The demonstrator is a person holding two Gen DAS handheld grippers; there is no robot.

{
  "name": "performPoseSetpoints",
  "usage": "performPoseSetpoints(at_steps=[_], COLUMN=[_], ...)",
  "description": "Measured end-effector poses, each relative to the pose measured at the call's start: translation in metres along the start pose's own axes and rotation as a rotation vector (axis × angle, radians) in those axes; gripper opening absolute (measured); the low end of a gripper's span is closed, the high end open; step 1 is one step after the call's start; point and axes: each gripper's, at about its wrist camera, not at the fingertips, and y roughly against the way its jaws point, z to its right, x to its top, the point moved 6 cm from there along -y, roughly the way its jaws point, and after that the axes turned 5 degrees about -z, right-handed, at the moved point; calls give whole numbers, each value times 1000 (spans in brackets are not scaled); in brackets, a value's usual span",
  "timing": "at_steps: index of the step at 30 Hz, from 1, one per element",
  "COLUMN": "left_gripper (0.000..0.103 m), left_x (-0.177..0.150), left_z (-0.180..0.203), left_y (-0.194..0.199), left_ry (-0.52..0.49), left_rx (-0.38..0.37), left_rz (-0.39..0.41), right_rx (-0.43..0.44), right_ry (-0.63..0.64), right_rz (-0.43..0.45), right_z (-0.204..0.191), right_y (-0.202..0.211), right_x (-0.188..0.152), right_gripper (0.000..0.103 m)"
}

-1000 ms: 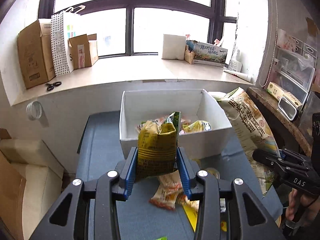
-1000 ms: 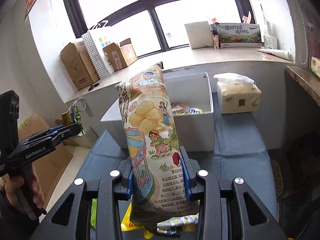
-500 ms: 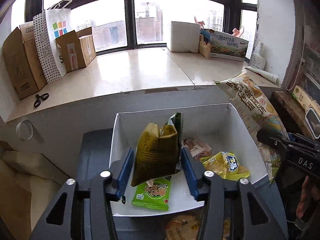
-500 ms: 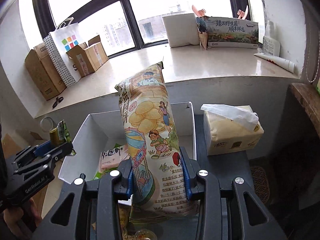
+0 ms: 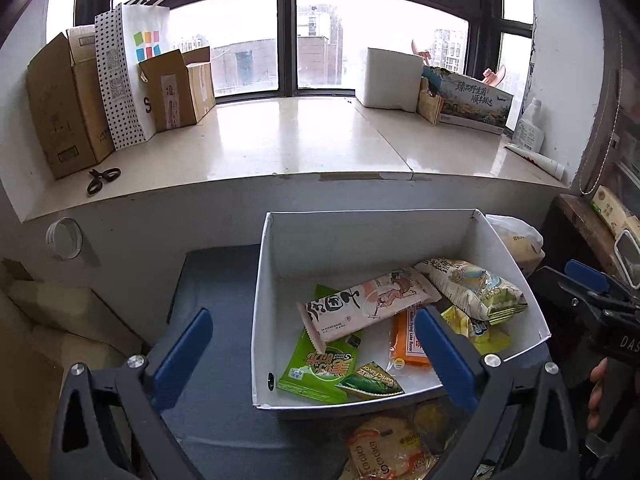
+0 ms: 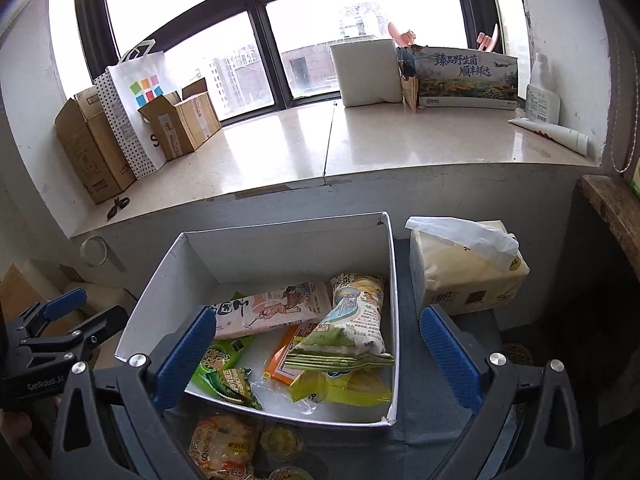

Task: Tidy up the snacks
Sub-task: 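Move the right tool to the dark chip bag and grasp it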

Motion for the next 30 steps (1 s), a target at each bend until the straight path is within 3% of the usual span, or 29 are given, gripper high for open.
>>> performPoseSetpoints(at_steps=[5,10,13,16,23,27,30], left_gripper=[103,103,103,103,103,103,103], left_x=[-22,-64,-95,-133,-213,-240,-250], left_z=[1,5,4,-2,-21,-28,-32], left_y=[31,65,90,112,134,133,127], left_ry=[-17,-77,-73,-80,-21,43,66], left_rx=[-16,-62,-116,-114,-93,-165,-147], left_rz=[38,46,57,69,44,13,-13], right_rx=[50,114,192,238,164,111,116], right_ry=[33,66,48,49,92,124,113], right_rz=[59,134,136,124,101,5,-38], right_z=[-12,-27,-33,-38,-35,-27,-20], right_y=[33,74,92,106,113,88,73], right_x=[-22,-60,-90,-125,-204,-235,-245], right_gripper=[103,103,103,103,103,103,103])
